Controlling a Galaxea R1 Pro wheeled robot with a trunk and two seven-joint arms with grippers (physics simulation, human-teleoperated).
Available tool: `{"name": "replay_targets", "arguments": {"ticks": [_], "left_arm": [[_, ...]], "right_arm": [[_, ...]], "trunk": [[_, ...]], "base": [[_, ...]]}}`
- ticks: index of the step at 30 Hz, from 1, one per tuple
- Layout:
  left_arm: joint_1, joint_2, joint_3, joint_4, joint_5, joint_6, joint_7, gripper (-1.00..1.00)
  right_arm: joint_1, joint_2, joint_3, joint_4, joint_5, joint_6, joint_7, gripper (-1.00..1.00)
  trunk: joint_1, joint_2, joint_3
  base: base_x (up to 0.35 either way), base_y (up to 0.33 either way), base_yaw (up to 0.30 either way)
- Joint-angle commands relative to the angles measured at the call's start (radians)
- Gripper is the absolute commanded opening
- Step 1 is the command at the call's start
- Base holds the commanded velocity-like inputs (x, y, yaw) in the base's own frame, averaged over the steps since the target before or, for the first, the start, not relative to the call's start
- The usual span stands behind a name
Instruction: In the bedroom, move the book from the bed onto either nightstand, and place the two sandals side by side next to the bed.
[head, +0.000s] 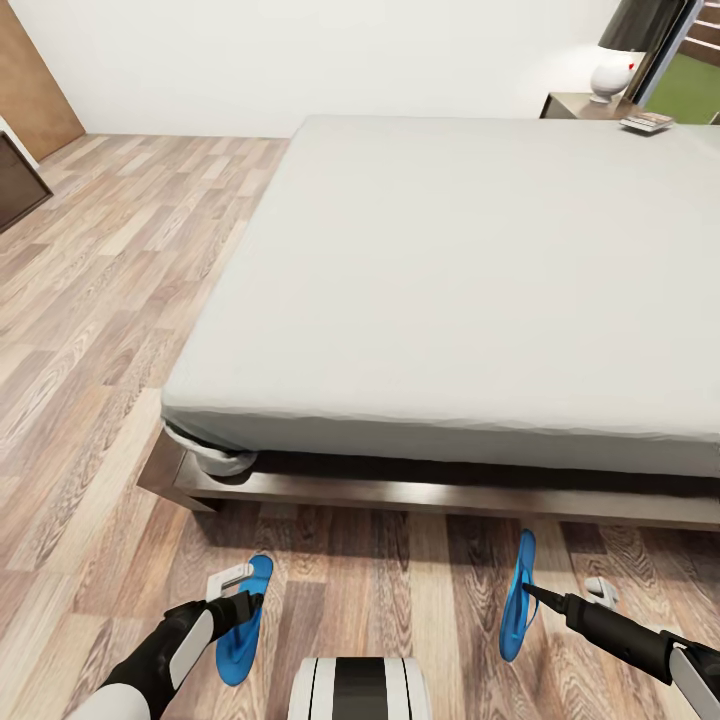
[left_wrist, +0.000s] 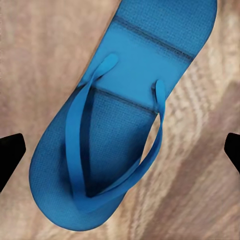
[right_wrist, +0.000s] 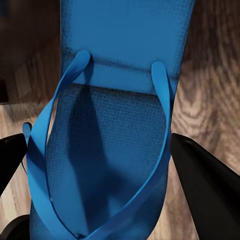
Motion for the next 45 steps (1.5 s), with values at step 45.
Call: {"name": "replay_targets", "arguments": {"ticks": [45], "left_arm": [[0.000,0.113,0.031,0.002,0.007,0.050,-0.581,1.00]], "right_arm": [[0.000,0.012,0.014,0.111,0.356,-0.327,-0.827,-1.00]], "trunk": [[0.000,0.000,-0.001]], "base": [[0.000,0.000,0.000]]}}
